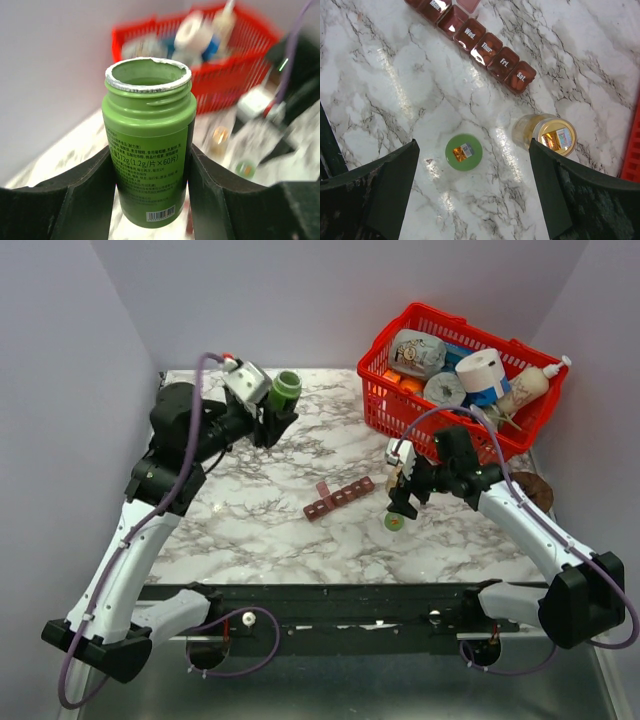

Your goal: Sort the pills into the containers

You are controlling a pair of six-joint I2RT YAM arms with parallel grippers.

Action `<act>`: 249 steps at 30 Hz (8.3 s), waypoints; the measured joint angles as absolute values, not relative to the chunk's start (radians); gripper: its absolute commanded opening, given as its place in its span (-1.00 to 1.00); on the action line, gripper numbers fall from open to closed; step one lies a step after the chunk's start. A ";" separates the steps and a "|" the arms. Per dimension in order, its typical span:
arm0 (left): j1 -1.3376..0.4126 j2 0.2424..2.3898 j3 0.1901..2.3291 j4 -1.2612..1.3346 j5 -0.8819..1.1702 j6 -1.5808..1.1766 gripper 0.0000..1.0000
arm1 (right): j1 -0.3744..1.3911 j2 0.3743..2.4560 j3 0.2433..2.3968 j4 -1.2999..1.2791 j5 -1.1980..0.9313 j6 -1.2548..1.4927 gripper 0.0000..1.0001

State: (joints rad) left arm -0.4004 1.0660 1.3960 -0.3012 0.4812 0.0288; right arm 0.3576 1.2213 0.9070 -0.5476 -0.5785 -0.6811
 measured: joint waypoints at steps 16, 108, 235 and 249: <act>-0.559 1.009 0.949 -0.614 0.414 0.467 -1.00 | 0.348 1.226 0.907 -0.548 -0.578 -0.670 0.99; -0.553 1.534 0.930 -0.481 0.511 0.424 -1.00 | 0.209 1.184 0.950 -0.577 -0.600 -0.532 0.99; -0.713 2.117 1.761 -1.319 0.132 0.112 -1.00 | 0.162 1.182 0.950 -0.635 -0.660 -0.541 0.99; -0.716 2.121 1.762 -1.327 0.113 0.103 -1.00 | 0.157 1.182 0.950 -0.639 -0.664 -0.542 0.99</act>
State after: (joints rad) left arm -0.7162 2.1212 1.7618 -1.3270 0.1135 0.1032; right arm 0.1566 1.1816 0.9504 -0.6388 -0.6643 -0.5415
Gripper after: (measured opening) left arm 0.595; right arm 0.994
